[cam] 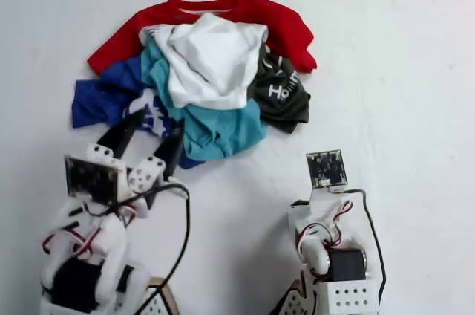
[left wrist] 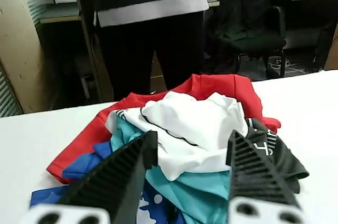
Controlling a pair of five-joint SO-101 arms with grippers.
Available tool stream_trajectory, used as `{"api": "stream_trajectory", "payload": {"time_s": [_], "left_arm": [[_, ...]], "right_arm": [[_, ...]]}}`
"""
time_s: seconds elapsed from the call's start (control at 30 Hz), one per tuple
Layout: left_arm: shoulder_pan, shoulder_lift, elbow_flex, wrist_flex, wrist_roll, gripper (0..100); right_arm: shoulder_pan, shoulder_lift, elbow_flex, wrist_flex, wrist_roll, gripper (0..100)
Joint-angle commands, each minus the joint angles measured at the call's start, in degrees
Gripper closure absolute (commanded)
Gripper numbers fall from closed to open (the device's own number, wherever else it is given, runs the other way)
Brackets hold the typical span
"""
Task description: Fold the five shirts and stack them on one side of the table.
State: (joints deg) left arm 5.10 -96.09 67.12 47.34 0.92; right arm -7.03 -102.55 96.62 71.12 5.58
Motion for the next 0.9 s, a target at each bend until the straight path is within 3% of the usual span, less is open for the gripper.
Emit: {"api": "stream_trajectory", "payload": {"time_s": [0.0,0.23,0.43,0.63,0.77,0.87], "left_arm": [[0.7,12.2,-10.7,2.3,4.6,77],[0.4,41.9,-26.3,4.5,7.1,77],[0.4,59.9,-33.2,5.9,7.1,77],[0.4,67.7,-33.7,5.2,6.7,77],[0.4,67.7,-34.9,-2.9,-1.6,77],[0.4,69.4,-36.8,-7.9,-4.0,77]], "right_arm": [[0.3,-0.5,0.4,0.4,-0.2,97.9],[0.3,-0.5,0.4,0.4,-0.2,97.9],[0.3,-0.5,0.4,0.4,-0.2,97.9],[0.3,-0.5,0.4,0.4,-0.2,97.9],[0.3,-0.5,0.4,0.4,-0.2,97.9],[0.3,-0.5,0.4,0.4,-0.2,97.9]]}}
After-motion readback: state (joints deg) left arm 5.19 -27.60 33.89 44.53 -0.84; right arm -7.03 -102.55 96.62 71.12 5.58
